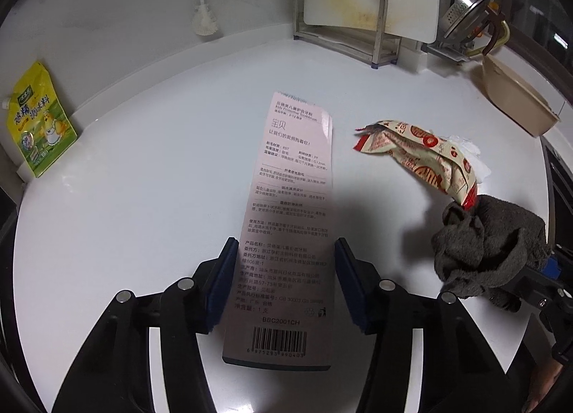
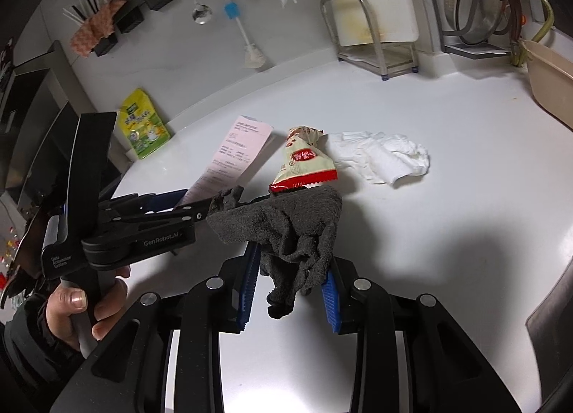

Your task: Collect trash

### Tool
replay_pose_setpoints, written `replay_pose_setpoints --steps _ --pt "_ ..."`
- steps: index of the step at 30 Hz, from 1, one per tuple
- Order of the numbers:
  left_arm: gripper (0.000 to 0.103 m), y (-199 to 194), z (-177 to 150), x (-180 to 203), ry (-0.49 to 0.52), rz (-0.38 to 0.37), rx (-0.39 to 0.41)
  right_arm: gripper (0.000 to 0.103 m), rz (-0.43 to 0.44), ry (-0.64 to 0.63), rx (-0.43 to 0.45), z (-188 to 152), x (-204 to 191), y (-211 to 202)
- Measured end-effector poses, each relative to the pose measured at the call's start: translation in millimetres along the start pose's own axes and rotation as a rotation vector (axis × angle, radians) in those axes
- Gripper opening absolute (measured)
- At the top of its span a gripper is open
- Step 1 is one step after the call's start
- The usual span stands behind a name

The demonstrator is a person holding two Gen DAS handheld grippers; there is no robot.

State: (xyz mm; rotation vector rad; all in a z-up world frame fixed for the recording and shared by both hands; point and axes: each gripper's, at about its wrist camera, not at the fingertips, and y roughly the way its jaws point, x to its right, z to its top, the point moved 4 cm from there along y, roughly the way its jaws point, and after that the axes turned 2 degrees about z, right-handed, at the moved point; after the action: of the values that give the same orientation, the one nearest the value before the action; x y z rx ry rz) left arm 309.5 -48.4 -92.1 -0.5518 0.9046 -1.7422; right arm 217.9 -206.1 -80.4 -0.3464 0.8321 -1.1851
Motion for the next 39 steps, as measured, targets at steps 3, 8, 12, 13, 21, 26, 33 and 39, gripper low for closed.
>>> replay_pose_setpoints --steps 3,8,12,13,21,26,33,39 --pt "0.053 -10 -1 -3 -0.009 0.001 0.018 0.031 0.01 0.002 0.007 -2 -4 -4" --pt "0.053 -31 -8 -3 -0.008 0.006 0.053 0.031 0.022 0.008 0.024 -6 -10 -14" --pt "0.053 -48 -11 1 -0.005 -0.004 0.072 0.031 0.045 0.021 0.044 -3 -14 -25" --pt "0.053 -54 -12 2 -0.005 -0.006 0.079 0.031 0.051 0.021 0.054 -2 -15 -29" --pt "0.052 -87 -21 5 -0.011 -0.013 0.115 0.031 0.059 -0.002 0.109 -3 -30 -61" --pt "0.012 -103 -28 11 -0.014 -0.037 0.11 0.031 0.073 -0.019 0.151 -2 -39 -84" --pt "0.013 -119 -39 14 -0.019 -0.039 0.124 0.031 0.067 -0.036 0.171 -5 -46 -102" --pt "0.013 -119 -51 9 -0.049 -0.071 0.107 0.031 0.046 -0.018 0.116 -21 -37 -87"
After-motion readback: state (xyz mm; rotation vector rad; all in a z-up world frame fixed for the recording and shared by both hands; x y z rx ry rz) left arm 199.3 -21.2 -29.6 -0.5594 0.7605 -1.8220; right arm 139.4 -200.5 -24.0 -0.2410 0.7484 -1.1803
